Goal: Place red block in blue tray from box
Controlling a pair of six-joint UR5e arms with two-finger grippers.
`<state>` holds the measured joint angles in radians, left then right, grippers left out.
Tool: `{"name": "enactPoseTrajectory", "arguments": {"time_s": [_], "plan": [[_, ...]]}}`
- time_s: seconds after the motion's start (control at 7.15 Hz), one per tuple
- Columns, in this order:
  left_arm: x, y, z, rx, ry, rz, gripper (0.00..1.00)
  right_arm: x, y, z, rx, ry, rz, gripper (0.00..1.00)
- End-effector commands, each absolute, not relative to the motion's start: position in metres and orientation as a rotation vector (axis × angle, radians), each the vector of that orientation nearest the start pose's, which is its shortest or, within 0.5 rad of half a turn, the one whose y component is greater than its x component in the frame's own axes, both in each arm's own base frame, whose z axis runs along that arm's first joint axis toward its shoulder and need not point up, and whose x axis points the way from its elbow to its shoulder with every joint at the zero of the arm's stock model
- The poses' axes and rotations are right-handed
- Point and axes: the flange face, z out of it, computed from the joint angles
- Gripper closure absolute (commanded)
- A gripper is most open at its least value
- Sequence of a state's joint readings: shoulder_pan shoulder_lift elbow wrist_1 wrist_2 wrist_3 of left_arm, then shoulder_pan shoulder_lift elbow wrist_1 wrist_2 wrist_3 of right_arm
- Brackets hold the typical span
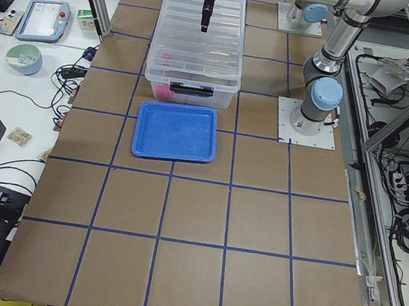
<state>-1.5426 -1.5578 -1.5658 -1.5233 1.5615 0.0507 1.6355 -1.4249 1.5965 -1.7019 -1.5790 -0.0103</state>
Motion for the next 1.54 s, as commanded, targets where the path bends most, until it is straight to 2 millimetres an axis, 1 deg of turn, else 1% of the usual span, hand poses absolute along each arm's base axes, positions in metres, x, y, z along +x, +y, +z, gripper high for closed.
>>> {"name": "enactPoseTrajectory", "arguments": {"time_s": [0.0, 0.28, 0.42, 0.56, 0.7, 0.84, 1.12, 1.26, 1.4], "plan": [[-0.122, -0.492, 0.503, 0.041, 3.144, -0.116, 0.00, 0.161, -0.548, 0.351, -0.122, 3.182, 0.096, 0.00], [-0.122, -0.491, 0.504, 0.042, 3.145, -0.119, 0.00, 0.151, -0.551, 0.346, -0.197, 3.260, 0.116, 0.00], [-0.122, -0.490, 0.505, 0.042, 3.145, -0.121, 0.00, 0.144, -0.552, 0.344, -0.250, 3.325, 0.134, 0.00], [-0.122, -0.490, 0.505, 0.042, 3.145, -0.121, 0.00, 0.133, -0.556, 0.338, -0.280, 3.430, 0.167, 0.00], [-0.122, -0.490, 0.503, 0.042, 3.146, -0.116, 0.00, 0.128, -0.562, 0.338, -0.288, 3.478, 0.172, 0.00], [-0.122, -0.490, 0.504, 0.041, 3.142, -0.118, 0.00, 0.116, -0.565, 0.338, -0.278, 3.484, 0.181, 0.00], [-0.121, -0.491, 0.507, 0.037, 3.143, -0.128, 0.00, 0.058, -0.570, 0.343, -0.245, 3.471, 0.230, 0.00], [-0.121, -0.491, 0.507, 0.037, 3.145, -0.128, 0.00, 0.038, -0.572, 0.344, -0.286, 3.458, 0.255, 0.00], [-0.120, -0.491, 0.510, 0.034, 3.141, -0.138, 0.00, 0.026, -0.573, 0.346, -0.309, 3.454, 0.264, 0.00]]}}
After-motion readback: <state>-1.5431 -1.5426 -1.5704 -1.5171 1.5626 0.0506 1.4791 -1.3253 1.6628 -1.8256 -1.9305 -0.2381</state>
